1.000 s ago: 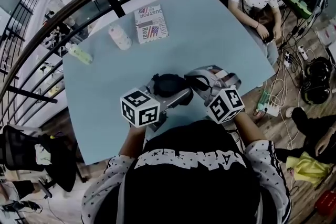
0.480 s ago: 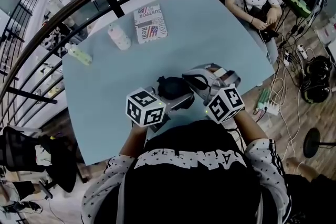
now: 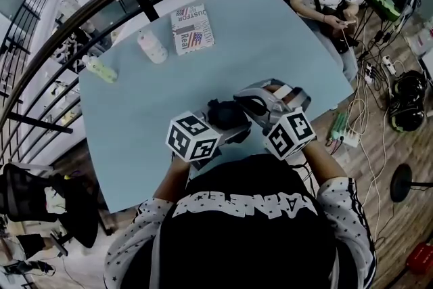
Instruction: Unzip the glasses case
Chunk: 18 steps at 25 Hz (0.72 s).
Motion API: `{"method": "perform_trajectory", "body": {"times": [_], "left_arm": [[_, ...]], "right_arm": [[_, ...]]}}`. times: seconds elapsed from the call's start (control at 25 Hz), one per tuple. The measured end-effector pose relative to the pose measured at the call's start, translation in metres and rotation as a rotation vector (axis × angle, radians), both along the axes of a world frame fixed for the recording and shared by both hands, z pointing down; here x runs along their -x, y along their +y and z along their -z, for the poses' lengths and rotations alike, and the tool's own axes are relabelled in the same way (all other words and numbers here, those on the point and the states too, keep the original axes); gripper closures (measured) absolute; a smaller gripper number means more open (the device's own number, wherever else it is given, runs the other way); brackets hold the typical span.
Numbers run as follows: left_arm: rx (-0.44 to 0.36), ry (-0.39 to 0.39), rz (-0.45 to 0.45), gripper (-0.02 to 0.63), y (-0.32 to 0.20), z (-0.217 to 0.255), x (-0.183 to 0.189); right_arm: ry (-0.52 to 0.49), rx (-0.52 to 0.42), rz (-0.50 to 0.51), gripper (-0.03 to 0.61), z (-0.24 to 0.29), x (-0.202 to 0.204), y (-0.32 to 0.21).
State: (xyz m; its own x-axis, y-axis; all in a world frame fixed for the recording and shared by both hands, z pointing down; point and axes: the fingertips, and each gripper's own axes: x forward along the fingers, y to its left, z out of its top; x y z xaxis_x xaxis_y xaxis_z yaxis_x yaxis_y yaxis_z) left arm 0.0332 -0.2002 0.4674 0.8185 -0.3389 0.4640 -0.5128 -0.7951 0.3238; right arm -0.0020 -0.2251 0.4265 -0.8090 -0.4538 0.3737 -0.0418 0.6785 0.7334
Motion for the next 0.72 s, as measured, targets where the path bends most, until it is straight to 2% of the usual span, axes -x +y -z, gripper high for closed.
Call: {"method": "perform_trajectory", "body": {"times": [0.36,0.56,0.72], "left_arm": [[0.011,-0.110,-0.054,0.614,0.005,-0.015,-0.002],[0.026,-0.133,-0.068,0.614,0.005,-0.020,-0.004],[0.024,-0.188,-0.087,0.614,0.004,-0.027,-0.003]], "right_arm": [[0.066,-0.046,0.019,0.572,-0.004,0.000,0.002],[0.100,-0.068,0.025,0.572,-0.006,-0.001,0.002],[0.135,-0.092,0.035,0.572,-0.009,0.000,0.001]]}}
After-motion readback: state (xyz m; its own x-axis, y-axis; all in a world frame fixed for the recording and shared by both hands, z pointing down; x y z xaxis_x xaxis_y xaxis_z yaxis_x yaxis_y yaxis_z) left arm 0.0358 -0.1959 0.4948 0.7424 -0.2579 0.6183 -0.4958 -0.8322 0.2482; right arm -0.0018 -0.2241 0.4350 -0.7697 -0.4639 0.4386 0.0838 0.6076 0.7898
